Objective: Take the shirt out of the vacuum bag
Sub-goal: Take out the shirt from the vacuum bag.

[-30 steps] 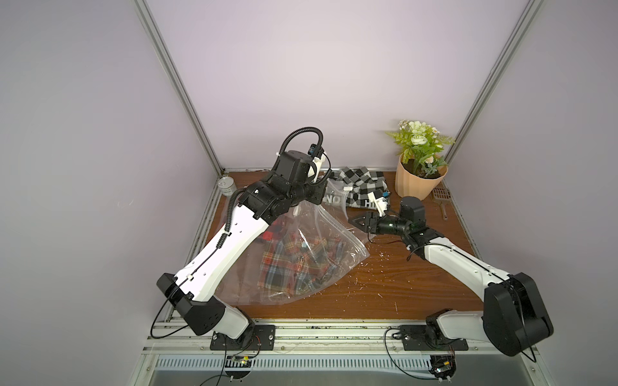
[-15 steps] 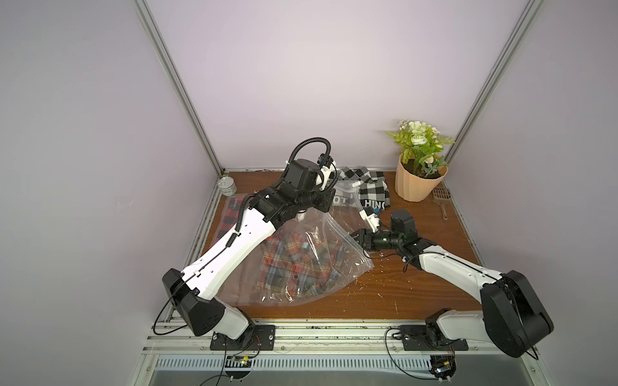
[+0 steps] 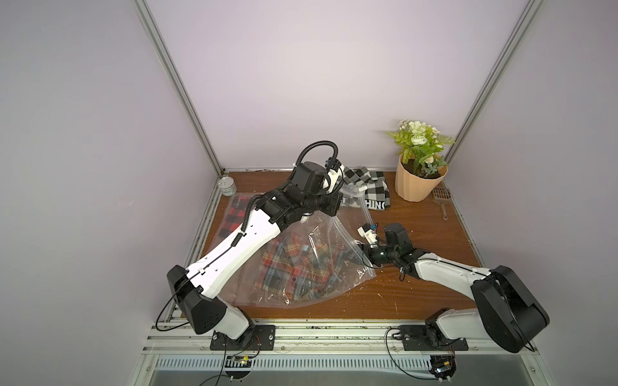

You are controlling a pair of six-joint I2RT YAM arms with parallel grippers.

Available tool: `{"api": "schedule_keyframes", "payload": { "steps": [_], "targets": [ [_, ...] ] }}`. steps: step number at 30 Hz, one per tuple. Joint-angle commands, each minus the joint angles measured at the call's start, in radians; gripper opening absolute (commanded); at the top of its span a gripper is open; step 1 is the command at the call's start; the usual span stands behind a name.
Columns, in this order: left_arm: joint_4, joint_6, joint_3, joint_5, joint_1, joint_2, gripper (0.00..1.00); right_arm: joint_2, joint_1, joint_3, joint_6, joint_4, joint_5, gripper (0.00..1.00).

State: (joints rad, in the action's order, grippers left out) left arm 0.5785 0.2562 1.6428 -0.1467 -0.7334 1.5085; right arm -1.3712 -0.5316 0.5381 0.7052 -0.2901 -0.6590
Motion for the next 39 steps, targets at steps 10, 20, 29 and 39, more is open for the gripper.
{"api": "schedule_keyframes", "payload": {
  "steps": [10, 20, 29, 39],
  "targets": [
    [-0.125, 0.026, -0.056, -0.055, -0.015, 0.02, 0.01, -0.08, -0.05, -0.076, 0.059, -0.143, 0.076, 0.74],
    [-0.155, 0.026, -0.078, -0.054, -0.015, 0.025, 0.01, -0.178, -0.116, -0.073, 0.092, -0.27, 0.088, 0.74],
    [-0.163, 0.025, -0.08, -0.055, -0.014, 0.027, 0.01, -0.235, -0.167, -0.065, 0.127, -0.374, 0.122, 0.74],
    [-0.168, 0.02, -0.081, -0.057, -0.014, 0.034, 0.0, -0.321, -0.218, -0.059, 0.17, -0.487, 0.134, 0.74]
  ]
}}
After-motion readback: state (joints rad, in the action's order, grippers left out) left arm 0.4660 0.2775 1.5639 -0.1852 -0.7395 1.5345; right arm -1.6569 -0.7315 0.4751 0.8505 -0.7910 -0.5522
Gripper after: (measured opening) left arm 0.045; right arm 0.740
